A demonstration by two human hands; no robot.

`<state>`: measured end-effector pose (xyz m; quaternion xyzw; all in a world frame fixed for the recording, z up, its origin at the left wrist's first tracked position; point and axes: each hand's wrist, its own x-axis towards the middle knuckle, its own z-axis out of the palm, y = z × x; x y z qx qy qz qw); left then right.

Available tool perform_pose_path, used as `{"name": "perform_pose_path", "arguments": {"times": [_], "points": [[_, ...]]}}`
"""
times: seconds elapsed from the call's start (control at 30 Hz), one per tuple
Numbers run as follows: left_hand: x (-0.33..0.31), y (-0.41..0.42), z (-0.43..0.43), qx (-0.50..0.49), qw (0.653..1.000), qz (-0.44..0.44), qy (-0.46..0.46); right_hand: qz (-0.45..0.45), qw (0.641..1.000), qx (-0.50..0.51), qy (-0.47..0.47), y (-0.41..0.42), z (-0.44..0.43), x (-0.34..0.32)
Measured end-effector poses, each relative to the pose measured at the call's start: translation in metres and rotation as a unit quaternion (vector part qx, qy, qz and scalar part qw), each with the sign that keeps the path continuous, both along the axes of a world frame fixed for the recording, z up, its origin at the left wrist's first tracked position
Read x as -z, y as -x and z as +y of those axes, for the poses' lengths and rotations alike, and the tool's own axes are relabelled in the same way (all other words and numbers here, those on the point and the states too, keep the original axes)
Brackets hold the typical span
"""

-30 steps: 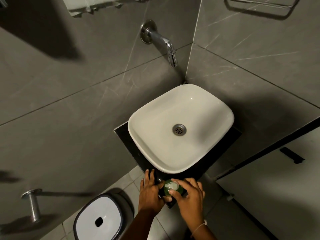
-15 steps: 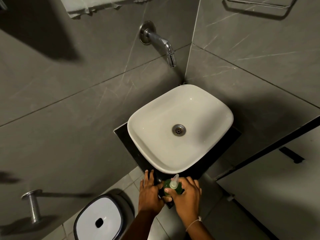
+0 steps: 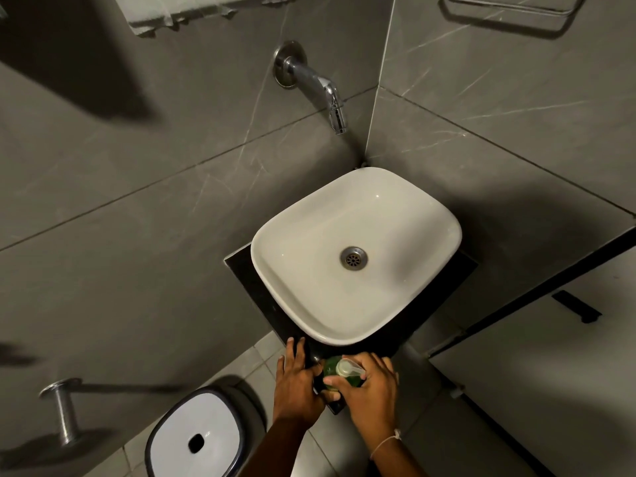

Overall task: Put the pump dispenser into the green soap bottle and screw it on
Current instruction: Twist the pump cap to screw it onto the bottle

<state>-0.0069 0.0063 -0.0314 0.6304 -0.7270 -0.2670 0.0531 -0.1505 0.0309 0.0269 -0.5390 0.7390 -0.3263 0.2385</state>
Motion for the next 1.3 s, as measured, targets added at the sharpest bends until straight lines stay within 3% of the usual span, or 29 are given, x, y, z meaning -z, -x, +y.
{"name": "perform_pose_path", "arguments": {"times": [0.2, 0.37, 0.57, 0.9, 1.07, 1.3], "points": [[0.001, 0.001, 0.000, -0.001, 1.000, -0.002, -0.002, -0.086, 0.995, -0.058, -0.014, 0.013, -0.001, -0.001], [0.002, 0.000, 0.000, 0.001, 1.000, -0.004, 0.002, -0.093, 0.995, 0.021, -0.021, -0.002, 0.001, -0.001], [0.003, 0.000, 0.000, 0.002, 1.000, -0.005, -0.001, -0.069, 0.996, -0.058, -0.012, 0.009, 0.000, 0.000], [0.003, 0.000, -0.001, 0.011, 1.000, -0.009, 0.009, 0.032, 0.999, -0.024, 0.001, 0.007, 0.001, 0.005], [0.002, 0.000, 0.000, 0.008, 1.000, -0.009, 0.007, 0.029, 0.993, -0.113, -0.015, 0.021, 0.000, 0.003], [0.003, 0.004, 0.004, -0.011, 1.000, -0.015, 0.019, 0.038, 0.998, -0.056, 0.009, 0.014, -0.004, 0.003]]}}
